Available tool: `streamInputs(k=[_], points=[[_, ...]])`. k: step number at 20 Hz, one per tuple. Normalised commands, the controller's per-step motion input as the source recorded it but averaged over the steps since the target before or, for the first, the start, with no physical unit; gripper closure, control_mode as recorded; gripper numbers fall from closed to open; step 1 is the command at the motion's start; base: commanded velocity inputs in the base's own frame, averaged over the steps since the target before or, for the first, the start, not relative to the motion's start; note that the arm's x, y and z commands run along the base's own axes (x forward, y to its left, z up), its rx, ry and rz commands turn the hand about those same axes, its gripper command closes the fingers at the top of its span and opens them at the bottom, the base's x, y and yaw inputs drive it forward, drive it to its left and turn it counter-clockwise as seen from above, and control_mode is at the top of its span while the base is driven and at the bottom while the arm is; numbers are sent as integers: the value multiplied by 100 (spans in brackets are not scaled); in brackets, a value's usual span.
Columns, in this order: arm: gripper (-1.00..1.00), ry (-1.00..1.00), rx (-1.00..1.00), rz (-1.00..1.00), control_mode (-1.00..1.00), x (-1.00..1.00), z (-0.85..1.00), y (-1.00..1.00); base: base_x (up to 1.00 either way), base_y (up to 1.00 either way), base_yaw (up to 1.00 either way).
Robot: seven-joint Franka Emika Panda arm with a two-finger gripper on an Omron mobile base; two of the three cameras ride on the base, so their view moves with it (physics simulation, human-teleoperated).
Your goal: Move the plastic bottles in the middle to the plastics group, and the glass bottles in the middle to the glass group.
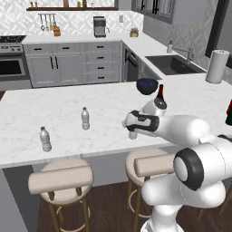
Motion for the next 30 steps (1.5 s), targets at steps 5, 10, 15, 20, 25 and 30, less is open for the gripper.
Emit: streamInputs(k=[5,10,15,20,25,30], points=[[100,0,3,9,-100,18,6,94,0,0,0],[100,-1,8,20,-100,0,0,89,0,0,0],[100,0,10,14,-100,4,3,91,0,0,0],[100,-1,3,4,-100,8,3,90,0,0,0],[100,-13,0,0,-100,17,-6,78,0,0,0],[100,-7,0,0,-100,24,-4,50,0,0,0]])
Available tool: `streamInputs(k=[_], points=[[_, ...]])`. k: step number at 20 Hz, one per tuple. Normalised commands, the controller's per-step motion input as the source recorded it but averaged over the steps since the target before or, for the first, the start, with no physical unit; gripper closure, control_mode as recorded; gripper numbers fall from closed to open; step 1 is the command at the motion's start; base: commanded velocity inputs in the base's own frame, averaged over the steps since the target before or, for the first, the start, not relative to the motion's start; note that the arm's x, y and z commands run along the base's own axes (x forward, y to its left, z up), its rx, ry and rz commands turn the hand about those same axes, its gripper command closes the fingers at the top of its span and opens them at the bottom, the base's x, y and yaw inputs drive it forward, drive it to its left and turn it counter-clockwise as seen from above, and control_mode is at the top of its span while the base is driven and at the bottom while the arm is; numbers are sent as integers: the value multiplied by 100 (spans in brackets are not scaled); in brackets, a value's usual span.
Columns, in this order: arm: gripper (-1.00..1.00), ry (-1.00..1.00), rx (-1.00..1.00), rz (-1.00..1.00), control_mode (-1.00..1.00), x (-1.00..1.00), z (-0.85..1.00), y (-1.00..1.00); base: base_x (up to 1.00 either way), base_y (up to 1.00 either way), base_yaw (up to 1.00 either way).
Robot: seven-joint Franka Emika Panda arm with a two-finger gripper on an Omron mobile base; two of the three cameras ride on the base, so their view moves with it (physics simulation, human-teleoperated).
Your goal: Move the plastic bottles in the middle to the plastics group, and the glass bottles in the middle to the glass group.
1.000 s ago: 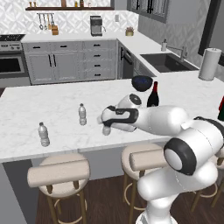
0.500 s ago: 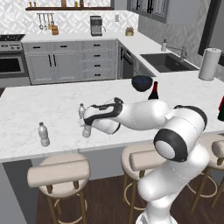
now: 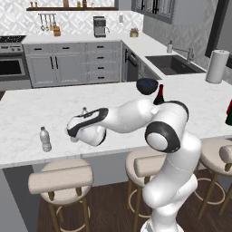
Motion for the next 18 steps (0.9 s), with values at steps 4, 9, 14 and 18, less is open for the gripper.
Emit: streamInputs(k=[4,9,14,18], points=[[100,0,0,0,-100,20,-15,22,0,0,0],[100,1,0,0,-100,23,-18,10,0,0,0],[100,5,-5,0,-100,35,-16,10,0,0,0],[100,5,-6,0,-100,32,-22,8,0,0,0]])
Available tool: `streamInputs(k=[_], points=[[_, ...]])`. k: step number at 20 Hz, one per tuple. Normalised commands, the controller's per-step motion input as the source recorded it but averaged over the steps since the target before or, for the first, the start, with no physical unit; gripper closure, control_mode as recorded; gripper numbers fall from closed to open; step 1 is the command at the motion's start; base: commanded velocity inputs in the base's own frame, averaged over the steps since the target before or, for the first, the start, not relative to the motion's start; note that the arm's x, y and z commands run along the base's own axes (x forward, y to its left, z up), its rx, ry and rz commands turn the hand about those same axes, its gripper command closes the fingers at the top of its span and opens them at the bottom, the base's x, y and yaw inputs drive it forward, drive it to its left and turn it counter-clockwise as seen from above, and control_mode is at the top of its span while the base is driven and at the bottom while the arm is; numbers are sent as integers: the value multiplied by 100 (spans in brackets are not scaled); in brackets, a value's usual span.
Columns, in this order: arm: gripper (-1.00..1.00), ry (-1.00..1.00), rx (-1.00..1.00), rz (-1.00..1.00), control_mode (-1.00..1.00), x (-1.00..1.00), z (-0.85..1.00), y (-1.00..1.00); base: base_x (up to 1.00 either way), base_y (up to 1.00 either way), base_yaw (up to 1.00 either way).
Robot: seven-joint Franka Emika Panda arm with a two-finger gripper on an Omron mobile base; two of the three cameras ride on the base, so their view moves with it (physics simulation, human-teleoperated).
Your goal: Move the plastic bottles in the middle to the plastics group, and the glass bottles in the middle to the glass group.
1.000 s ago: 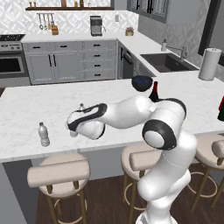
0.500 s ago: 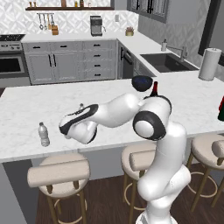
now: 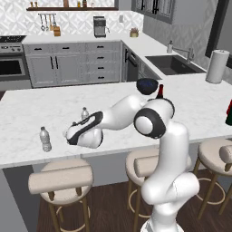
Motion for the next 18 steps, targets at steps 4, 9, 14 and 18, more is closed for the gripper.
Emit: streamInputs(k=[4,9,14,18], points=[[100,2,-8,0,-100,36,-21,18,0,0,0],[100,0,-11,0,-100,31,-20,32,0,0,0],[100,0,-12,0,-100,10,-32,41,0,0,0],[100,0,-11,0,-100,5,-36,43,0,0,0]])
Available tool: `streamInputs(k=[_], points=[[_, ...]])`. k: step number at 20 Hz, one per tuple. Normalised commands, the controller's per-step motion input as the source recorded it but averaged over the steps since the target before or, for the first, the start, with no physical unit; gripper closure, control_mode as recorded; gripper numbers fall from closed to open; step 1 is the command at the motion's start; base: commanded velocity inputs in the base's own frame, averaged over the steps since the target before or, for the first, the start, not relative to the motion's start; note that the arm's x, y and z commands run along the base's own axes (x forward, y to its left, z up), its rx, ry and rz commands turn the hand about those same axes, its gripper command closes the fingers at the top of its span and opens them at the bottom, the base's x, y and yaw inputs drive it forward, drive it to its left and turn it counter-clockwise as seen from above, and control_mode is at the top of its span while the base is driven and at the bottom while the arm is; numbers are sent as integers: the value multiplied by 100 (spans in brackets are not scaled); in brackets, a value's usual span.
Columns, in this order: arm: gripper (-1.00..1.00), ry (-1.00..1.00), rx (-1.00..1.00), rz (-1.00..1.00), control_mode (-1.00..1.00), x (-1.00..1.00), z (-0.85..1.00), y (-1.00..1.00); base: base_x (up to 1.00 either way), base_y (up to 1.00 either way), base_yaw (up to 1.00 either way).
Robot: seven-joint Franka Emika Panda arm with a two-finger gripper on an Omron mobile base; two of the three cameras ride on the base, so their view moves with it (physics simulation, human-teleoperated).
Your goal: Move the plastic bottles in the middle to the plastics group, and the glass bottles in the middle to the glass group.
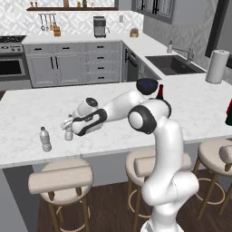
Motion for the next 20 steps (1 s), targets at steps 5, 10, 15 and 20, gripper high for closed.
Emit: streamInputs(k=[5,10,15,20], points=[[100,-1,-15,-2,-100,-13,-48,26,0,0,0],[100,-7,-13,-7,-100,-24,-54,6,0,0,0],[100,-5,-1,-11,-100,-17,-46,0,0,0,0],[100,0,0,-15,-100,-6,-33,-10,0,0,0]])
